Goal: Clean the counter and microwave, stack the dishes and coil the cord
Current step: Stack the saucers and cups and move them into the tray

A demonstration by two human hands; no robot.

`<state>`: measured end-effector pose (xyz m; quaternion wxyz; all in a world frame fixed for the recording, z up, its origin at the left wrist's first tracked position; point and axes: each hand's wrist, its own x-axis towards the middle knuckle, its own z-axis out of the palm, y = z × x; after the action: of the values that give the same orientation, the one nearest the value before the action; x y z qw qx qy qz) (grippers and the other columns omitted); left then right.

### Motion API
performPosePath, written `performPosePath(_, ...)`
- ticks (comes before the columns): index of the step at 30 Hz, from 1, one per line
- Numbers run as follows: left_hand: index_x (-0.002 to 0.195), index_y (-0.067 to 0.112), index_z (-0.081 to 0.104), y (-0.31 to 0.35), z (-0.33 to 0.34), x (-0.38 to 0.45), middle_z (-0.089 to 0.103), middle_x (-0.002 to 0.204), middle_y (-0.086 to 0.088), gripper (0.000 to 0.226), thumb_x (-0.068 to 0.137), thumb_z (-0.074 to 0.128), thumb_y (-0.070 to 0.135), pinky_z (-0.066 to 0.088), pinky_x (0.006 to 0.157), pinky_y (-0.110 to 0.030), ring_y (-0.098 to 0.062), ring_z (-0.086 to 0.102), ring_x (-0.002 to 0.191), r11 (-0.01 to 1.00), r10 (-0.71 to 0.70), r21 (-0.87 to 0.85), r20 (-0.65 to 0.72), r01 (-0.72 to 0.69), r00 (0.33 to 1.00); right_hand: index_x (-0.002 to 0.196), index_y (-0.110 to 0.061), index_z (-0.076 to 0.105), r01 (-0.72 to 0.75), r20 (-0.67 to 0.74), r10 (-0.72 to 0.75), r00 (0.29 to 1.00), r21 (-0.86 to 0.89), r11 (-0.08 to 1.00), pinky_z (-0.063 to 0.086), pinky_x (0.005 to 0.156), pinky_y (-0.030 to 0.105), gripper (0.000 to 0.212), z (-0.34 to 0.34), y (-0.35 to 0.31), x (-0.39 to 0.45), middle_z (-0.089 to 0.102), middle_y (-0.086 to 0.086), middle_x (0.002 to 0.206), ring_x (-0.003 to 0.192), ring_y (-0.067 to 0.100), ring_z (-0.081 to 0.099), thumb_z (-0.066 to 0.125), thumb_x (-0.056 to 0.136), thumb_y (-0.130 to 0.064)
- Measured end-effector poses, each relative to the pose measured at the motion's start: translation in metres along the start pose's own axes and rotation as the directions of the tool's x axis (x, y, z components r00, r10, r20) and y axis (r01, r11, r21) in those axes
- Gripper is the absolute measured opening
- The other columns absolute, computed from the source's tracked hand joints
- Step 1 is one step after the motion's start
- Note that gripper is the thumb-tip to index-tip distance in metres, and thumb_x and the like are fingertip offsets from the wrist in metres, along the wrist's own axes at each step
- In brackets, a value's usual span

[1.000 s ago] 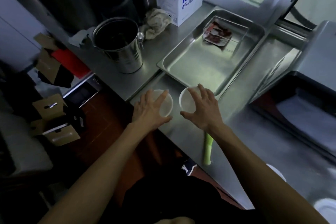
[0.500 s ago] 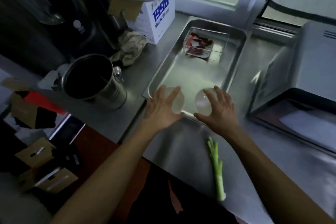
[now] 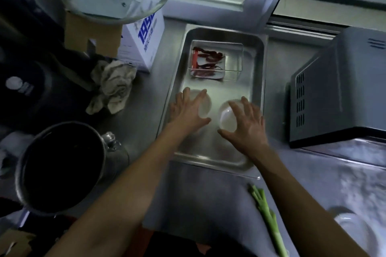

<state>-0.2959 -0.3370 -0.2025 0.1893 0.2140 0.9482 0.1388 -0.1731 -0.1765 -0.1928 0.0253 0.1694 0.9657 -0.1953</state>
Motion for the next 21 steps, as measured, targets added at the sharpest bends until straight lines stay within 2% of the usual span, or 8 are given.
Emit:
performPosePath(3, 0.150, 0.044, 0.013, 0.005, 0.000, 0.029, 0.007, 0.156, -0.007, 0.100, 0.073, 0.075, 0.056, 0.025, 0.113, -0.061, -0.039, 0.013, 0.142, 0.999, 0.038, 0.030, -0.021, -0.037, 0.999, 0.146, -0.037, 0.030, -0.059, 0.010, 0.059, 0.998, 0.006, 0.998, 0.028, 0.114, 0.057, 0.089, 0.003, 0.001, 0.007, 0.014, 0.004, 0.162, 0.147, 0.033, 0.015, 0.076, 0.072, -0.056)
performPosePath(8, 0.150, 0.044, 0.013, 0.000, 0.012, 0.064, 0.006, 0.158, -0.009, 0.101, 0.072, 0.076, 0.058, 0.022, 0.112, -0.060, -0.040, 0.012, 0.144, 0.997, 0.038, 0.066, 0.001, -0.038, 0.999, 0.148, -0.038, 0.028, -0.125, 0.005, 0.125, 0.992, 0.032, 0.992, 0.029, 0.113, 0.057, 0.091, 0.006, 0.008, 0.023, 0.011, 0.002, 0.163, 0.147, 0.031, 0.013, 0.076, 0.073, -0.057)
performPosePath(21, 0.154, 0.039, 0.006, -0.013, 0.028, 0.089, -0.004, 0.162, -0.010, 0.112, 0.071, 0.078, 0.058, 0.014, 0.115, -0.063, -0.040, -0.002, 0.149, 0.996, 0.045, 0.074, 0.044, -0.048, 0.998, 0.148, -0.037, 0.026, -0.076, 0.048, 0.075, 0.996, 0.017, 0.997, 0.028, 0.113, 0.056, 0.092, 0.018, 0.010, 0.056, 0.011, 0.004, 0.163, 0.147, 0.032, 0.012, 0.075, 0.073, -0.057)
